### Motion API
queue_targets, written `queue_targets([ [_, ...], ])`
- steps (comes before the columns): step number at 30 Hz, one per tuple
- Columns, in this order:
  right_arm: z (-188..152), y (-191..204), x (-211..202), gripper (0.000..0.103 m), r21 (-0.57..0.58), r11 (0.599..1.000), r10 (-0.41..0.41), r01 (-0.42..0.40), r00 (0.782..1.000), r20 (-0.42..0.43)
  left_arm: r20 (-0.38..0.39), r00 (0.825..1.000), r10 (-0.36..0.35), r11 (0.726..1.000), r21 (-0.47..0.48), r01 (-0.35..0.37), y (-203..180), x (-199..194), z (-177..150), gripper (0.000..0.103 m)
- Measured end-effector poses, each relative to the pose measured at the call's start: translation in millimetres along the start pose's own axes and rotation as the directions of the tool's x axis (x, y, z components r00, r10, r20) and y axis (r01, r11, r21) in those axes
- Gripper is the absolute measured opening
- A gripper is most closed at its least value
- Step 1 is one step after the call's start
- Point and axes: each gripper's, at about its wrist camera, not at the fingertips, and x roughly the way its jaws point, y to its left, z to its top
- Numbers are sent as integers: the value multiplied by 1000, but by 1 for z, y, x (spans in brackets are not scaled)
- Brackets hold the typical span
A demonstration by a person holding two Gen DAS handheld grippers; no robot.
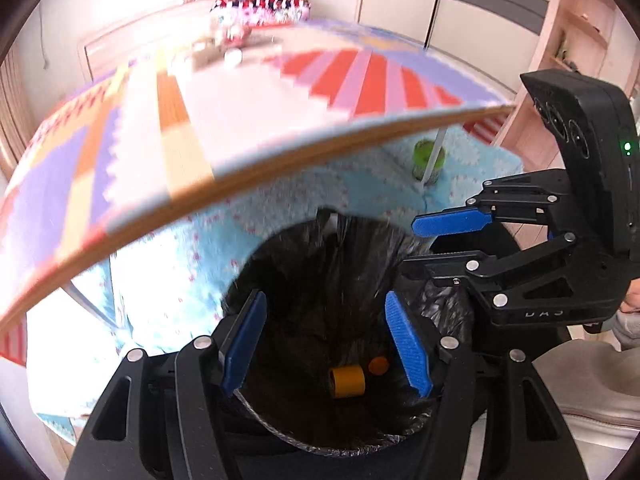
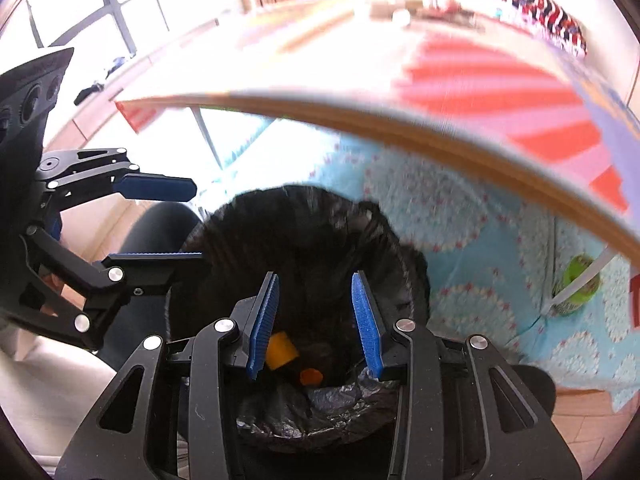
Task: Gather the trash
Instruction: 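Open both tools to drop the tape roll and cap into the bin, then move both open tools back over the patchwork mat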
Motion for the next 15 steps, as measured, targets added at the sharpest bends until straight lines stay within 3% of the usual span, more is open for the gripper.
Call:
queue_targets([
  [11,44,4,-48,38,-71,997,9,1,989,151,162,987,22,1000,19,-25,8,-56,41,60],
  [13,52,2,-52,38,-78,997,10,3,986,168,184,982,32,999,20,-36,12,-62,48,67],
  [15,62,2,-55,38,-90,996,10,7,982,186,205,978,48,998,25,-54,16,-69,57,69],
])
